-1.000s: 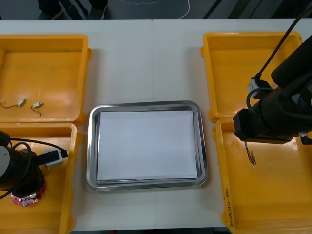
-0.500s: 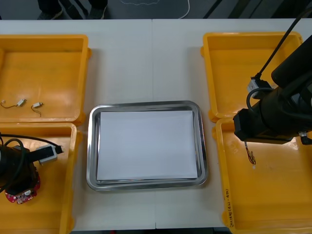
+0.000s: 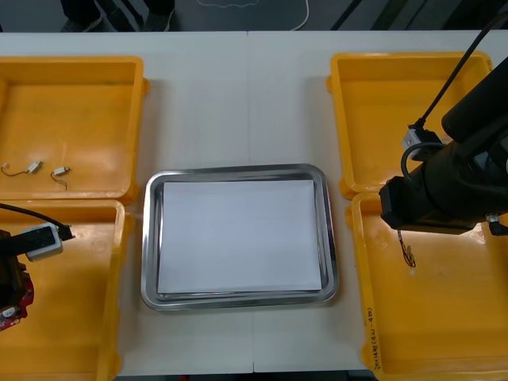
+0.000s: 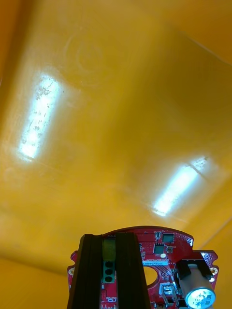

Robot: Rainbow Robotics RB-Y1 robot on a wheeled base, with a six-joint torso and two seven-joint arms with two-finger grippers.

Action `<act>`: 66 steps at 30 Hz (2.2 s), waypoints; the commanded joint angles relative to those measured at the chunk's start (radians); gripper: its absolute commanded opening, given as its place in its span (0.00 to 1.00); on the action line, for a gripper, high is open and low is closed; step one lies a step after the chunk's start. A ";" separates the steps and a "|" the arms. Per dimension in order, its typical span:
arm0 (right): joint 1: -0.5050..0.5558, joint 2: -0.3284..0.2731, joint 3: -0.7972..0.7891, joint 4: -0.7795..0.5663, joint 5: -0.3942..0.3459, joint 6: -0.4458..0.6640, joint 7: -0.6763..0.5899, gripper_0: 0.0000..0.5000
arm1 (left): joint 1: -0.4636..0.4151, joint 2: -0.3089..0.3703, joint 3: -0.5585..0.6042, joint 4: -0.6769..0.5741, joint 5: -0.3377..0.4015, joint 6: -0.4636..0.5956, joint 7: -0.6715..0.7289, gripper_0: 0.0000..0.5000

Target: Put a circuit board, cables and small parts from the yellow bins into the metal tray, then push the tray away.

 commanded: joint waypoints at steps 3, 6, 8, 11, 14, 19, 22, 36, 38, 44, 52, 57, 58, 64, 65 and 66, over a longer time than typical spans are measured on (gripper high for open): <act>-0.034 0.002 0.011 -0.009 0.000 -0.009 -0.062 0.00 | -0.050 -0.013 0.050 -0.111 0.030 0.035 0.282 0.00; -0.034 0.002 0.011 -0.009 -0.002 -0.011 -0.062 0.00 | -0.075 -0.013 0.059 -0.138 0.041 0.035 0.378 0.00; -0.034 0.002 0.011 -0.009 -0.002 -0.012 -0.062 0.00 | -0.083 -0.013 0.061 -0.150 0.050 0.035 0.432 0.00; -0.034 0.001 0.011 -0.009 -0.002 -0.014 -0.063 0.00 | -0.090 -0.011 0.051 -0.160 0.062 0.035 0.526 0.00; -0.034 0.001 0.011 -0.009 0.000 -0.014 -0.062 0.00 | -0.099 -0.011 0.039 -0.163 0.073 0.035 0.615 0.00; -0.034 -0.001 0.011 -0.009 0.004 -0.014 -0.062 0.00 | -0.130 0.008 0.004 -0.163 0.093 0.035 0.776 0.00; -0.034 -0.004 0.011 -0.009 0.004 -0.016 -0.059 0.00 | -0.178 0.038 -0.030 -0.164 0.107 0.035 0.877 0.00; -0.034 -0.010 0.011 -0.009 0.001 -0.016 -0.054 0.00 | -0.311 0.108 -0.202 -0.170 0.165 0.035 1.319 0.00; -0.034 -0.010 0.011 -0.009 0.001 -0.016 -0.052 0.00 | -0.328 0.111 -0.232 -0.170 0.167 0.035 1.372 0.00; -0.034 -0.010 0.011 -0.008 0.000 -0.017 -0.055 0.00 | -0.385 0.110 -0.369 -0.169 0.151 0.035 1.549 0.00; -0.033 -0.010 0.011 -0.008 0.003 -0.016 -0.055 0.00 | -0.426 0.067 -0.530 -0.169 0.053 0.035 1.676 0.00; -0.031 -0.012 0.011 -0.008 0.001 -0.017 -0.052 0.00 | -0.425 0.005 -0.588 -0.161 -0.043 0.035 1.675 0.00; -0.031 -0.010 0.011 -0.008 0.003 -0.016 -0.052 0.00 | -0.425 -0.005 -0.604 -0.153 -0.066 0.035 1.670 0.00; -0.031 -0.010 0.011 -0.008 0.009 -0.016 -0.052 0.00 | -0.426 -0.039 -0.690 -0.084 -0.172 0.035 1.653 0.00; -0.031 -0.010 0.011 -0.006 0.009 -0.016 -0.052 0.00 | -0.428 -0.048 -0.693 -0.071 -0.181 0.035 1.645 0.00; -0.031 -0.010 0.011 -0.006 0.011 -0.016 -0.052 0.00 | -0.429 -0.054 -0.693 -0.060 -0.184 0.035 1.630 0.00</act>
